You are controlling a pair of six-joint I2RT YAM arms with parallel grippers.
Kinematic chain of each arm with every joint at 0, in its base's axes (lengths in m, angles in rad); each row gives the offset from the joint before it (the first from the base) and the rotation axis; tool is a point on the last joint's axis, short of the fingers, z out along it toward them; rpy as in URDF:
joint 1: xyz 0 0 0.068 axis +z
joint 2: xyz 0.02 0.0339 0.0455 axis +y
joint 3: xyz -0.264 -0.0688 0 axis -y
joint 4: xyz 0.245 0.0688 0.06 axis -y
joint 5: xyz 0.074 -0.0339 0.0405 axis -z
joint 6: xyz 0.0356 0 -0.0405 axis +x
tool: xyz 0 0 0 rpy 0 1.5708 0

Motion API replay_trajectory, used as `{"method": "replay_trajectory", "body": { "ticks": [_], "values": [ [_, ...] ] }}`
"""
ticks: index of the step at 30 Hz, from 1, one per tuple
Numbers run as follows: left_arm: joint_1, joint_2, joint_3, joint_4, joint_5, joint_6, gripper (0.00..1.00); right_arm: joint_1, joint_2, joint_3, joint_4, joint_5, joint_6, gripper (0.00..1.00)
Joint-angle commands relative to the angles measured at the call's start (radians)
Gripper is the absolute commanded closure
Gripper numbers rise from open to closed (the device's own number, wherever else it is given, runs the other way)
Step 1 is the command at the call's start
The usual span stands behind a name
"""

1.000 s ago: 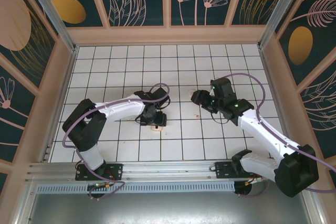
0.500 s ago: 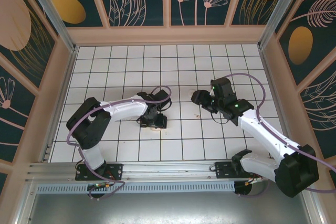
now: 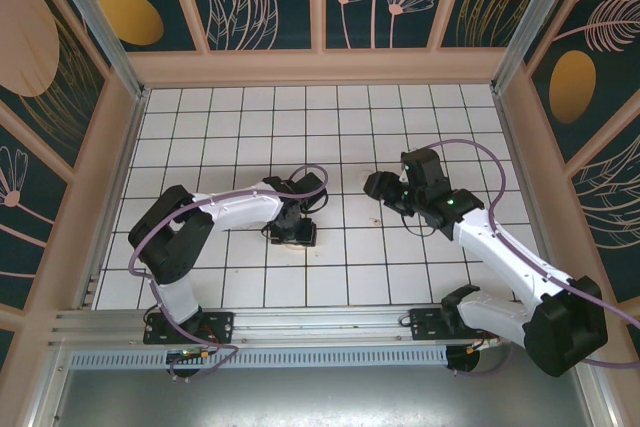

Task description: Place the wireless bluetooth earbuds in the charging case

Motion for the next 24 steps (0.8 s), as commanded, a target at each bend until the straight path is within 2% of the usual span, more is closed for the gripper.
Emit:
{"method": "replay_trajectory", "body": {
  "ticks": [1,7,9,13,18,24],
  "values": [
    [-0.007,-0.026,0.012,-0.016,-0.016,0.018,0.45,0.009,-0.008,0.006,-0.005,0.009,-0.007,0.43],
    [-0.006,-0.117,0.006,0.067,-0.069,0.125,0.46,-0.023,-0.002,0.016,-0.004,-0.068,-0.061,0.44],
    [-0.007,-0.161,-0.005,0.120,-0.087,0.179,0.51,-0.052,-0.002,0.020,-0.008,-0.104,-0.082,0.44],
    [-0.007,-0.286,-0.069,0.307,-0.023,0.344,0.50,-0.094,0.013,0.040,-0.003,-0.175,-0.118,0.45],
    [-0.007,-0.427,-0.184,0.513,0.083,0.571,0.51,-0.100,0.055,0.065,0.041,-0.289,-0.199,0.48],
    [-0.006,-0.507,-0.280,0.635,0.170,0.866,0.51,-0.103,0.080,0.102,0.049,-0.454,-0.291,0.51]
  ]
}}
